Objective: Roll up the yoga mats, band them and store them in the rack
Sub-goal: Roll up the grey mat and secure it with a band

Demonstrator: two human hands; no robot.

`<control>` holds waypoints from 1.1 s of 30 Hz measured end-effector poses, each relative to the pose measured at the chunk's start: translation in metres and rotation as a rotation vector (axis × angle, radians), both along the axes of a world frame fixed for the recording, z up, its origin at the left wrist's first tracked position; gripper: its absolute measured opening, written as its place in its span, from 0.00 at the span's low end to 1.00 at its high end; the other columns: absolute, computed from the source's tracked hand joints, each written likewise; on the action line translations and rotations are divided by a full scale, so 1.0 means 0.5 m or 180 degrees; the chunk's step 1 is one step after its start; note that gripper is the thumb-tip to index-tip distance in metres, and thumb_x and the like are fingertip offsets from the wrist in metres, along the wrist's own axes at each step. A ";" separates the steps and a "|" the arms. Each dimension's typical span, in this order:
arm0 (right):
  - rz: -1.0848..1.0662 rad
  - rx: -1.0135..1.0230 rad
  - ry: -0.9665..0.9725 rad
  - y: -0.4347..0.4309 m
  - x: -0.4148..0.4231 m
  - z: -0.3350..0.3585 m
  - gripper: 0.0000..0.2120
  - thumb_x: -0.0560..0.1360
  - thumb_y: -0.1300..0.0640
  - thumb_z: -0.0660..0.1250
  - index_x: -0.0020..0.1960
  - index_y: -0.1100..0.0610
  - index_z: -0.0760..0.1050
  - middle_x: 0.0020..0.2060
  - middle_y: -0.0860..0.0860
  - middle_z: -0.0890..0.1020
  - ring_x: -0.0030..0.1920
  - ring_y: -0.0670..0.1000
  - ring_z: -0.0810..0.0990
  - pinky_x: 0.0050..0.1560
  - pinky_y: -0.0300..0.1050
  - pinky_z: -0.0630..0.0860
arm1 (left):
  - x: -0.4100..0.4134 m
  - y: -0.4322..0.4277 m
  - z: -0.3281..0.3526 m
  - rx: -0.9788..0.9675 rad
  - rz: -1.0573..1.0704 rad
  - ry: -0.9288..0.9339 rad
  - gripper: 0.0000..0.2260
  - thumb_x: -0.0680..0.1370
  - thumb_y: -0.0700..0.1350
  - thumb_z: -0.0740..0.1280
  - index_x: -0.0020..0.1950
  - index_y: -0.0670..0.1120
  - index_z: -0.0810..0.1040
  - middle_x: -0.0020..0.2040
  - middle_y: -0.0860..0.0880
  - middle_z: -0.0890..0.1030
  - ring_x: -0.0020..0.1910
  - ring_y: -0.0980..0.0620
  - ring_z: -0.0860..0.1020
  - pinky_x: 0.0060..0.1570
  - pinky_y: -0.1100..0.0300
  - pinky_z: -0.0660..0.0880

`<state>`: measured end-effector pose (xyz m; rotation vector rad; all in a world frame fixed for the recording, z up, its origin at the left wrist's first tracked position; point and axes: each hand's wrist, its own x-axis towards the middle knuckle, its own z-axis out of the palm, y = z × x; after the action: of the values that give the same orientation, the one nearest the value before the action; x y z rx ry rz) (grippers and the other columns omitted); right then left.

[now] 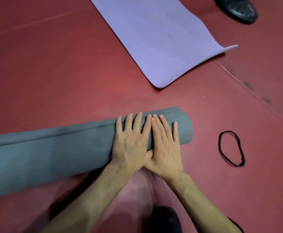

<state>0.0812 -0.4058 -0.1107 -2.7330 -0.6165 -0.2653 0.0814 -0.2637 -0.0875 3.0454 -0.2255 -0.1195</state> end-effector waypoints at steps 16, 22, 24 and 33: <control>-0.2166 -0.0378 0.0836 -0.407 0.014 -0.135 0.36 0.83 0.42 0.62 0.81 0.65 0.60 0.83 0.63 0.54 0.83 0.61 0.49 0.81 0.65 0.49 | 0.015 -0.074 -0.027 0.0116 -0.0249 -0.0245 0.42 0.77 0.75 0.53 0.84 0.59 0.42 0.82 0.37 0.58 0.78 0.32 0.61 0.73 0.27 0.55; -0.2687 -0.0628 0.1302 -0.420 0.028 -0.158 0.33 0.83 0.40 0.59 0.80 0.60 0.61 0.81 0.63 0.60 0.82 0.61 0.55 0.80 0.64 0.47 | 0.000 -0.078 -0.034 0.0039 -0.0276 -0.0396 0.42 0.76 0.73 0.61 0.85 0.58 0.51 0.80 0.36 0.62 0.77 0.31 0.63 0.72 0.26 0.56; -0.2732 -0.0669 0.0892 -0.422 0.036 -0.158 0.23 0.82 0.48 0.65 0.72 0.61 0.72 0.72 0.64 0.74 0.72 0.66 0.69 0.76 0.67 0.58 | -0.005 -0.080 -0.035 0.0015 -0.0271 -0.0454 0.42 0.76 0.72 0.62 0.85 0.58 0.52 0.80 0.35 0.62 0.77 0.31 0.64 0.72 0.25 0.56; -0.2617 0.0917 0.0424 -0.335 0.071 -0.059 0.13 0.79 0.62 0.65 0.61 0.53 0.80 0.55 0.51 0.84 0.55 0.57 0.82 0.56 0.55 0.78 | -0.005 -0.074 -0.037 0.0128 -0.0318 -0.0510 0.43 0.74 0.73 0.64 0.85 0.57 0.55 0.79 0.36 0.65 0.76 0.31 0.67 0.71 0.26 0.61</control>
<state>0.1166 -0.5733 -0.1403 -2.5378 0.5674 -0.3180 0.0787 -0.3005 -0.1059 3.0853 -0.3913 0.1155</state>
